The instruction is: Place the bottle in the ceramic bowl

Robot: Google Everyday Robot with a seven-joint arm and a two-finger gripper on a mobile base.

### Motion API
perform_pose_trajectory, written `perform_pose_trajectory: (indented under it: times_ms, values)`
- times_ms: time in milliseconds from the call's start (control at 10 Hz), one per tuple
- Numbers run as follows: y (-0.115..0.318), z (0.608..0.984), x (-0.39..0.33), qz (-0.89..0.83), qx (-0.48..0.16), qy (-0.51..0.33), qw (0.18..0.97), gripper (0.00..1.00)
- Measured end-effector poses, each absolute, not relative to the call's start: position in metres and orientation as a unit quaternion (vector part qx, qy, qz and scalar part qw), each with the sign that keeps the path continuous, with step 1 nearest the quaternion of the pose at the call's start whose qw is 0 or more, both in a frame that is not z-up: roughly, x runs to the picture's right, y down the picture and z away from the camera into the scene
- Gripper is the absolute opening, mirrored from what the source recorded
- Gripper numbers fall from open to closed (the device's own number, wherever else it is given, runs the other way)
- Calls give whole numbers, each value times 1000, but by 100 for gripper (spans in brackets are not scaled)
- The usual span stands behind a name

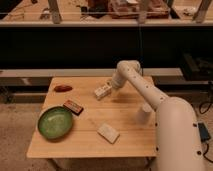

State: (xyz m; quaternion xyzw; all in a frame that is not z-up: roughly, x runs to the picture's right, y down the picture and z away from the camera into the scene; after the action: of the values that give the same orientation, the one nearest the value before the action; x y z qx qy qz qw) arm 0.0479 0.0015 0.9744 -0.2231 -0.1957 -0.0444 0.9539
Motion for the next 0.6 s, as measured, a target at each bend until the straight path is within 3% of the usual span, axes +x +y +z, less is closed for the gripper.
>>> perform_pose_trajectory:
  times_ms: [300,500,600]
  values:
    - [-7,986,43,-46,-222,-203,953,49]
    - [0,977,35,-48,-223,-211,950,33]
    - [5,972,33,-47,-222,-211,951,30]
